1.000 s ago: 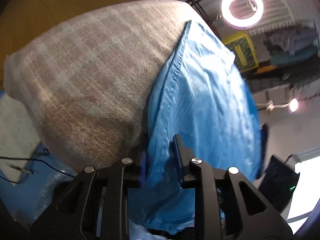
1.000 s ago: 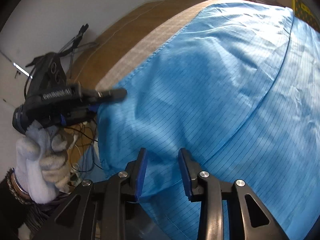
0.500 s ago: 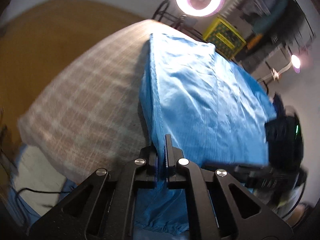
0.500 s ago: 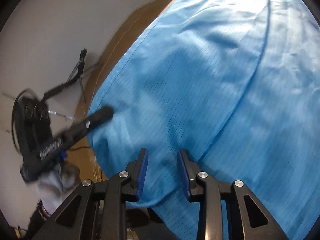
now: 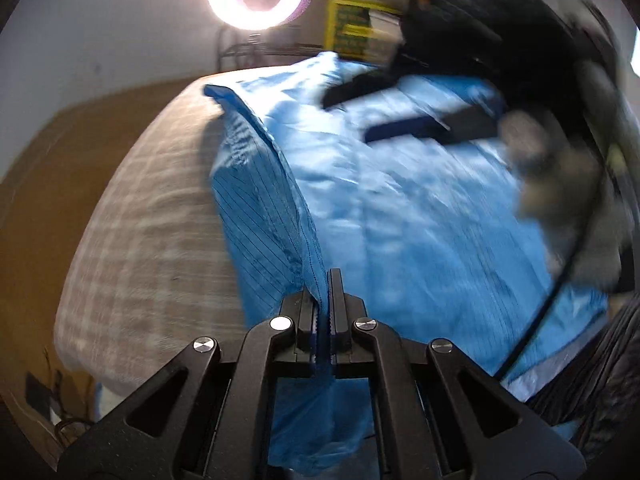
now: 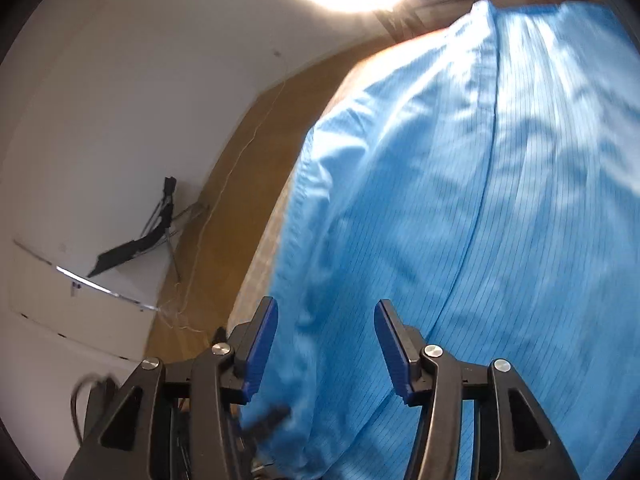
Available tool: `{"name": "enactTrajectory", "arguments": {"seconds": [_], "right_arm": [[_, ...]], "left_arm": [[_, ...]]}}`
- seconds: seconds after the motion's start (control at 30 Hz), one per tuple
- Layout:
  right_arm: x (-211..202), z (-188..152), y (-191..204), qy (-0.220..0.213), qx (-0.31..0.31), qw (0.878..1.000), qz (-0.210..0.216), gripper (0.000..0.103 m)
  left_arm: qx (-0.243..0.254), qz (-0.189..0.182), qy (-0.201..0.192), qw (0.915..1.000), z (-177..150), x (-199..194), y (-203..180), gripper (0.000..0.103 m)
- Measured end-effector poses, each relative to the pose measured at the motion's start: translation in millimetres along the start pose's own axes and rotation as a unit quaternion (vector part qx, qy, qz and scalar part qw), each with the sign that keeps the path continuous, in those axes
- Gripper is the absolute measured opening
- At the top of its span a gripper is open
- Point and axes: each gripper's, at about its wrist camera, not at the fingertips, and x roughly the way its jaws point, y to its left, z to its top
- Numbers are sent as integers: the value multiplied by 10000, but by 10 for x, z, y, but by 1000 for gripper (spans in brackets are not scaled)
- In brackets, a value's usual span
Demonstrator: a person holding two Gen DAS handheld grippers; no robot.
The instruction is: Fold large clothes
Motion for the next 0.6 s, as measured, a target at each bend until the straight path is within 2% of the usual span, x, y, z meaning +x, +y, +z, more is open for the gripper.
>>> {"name": "enactTrajectory", "arguments": {"seconds": [0.17,0.33,0.47,0.6], "right_arm": [[227,117,62,174,-194,9994,-237,54],[459,353,108,276,-554,9956,-710,54],[630,745,265,332,-1151,9843,-1294,54],[991,1080,455,564,-1720,9656,-1868,54]], "left_arm": [[531,-9,142,9985,-72,116,-311,1],[500,-56,214,9985,-96,162,-358,1],[495,-65,232,9985,-83,190,-358,1],[493,-134,336,9981,-91,256,-384,1]]}}
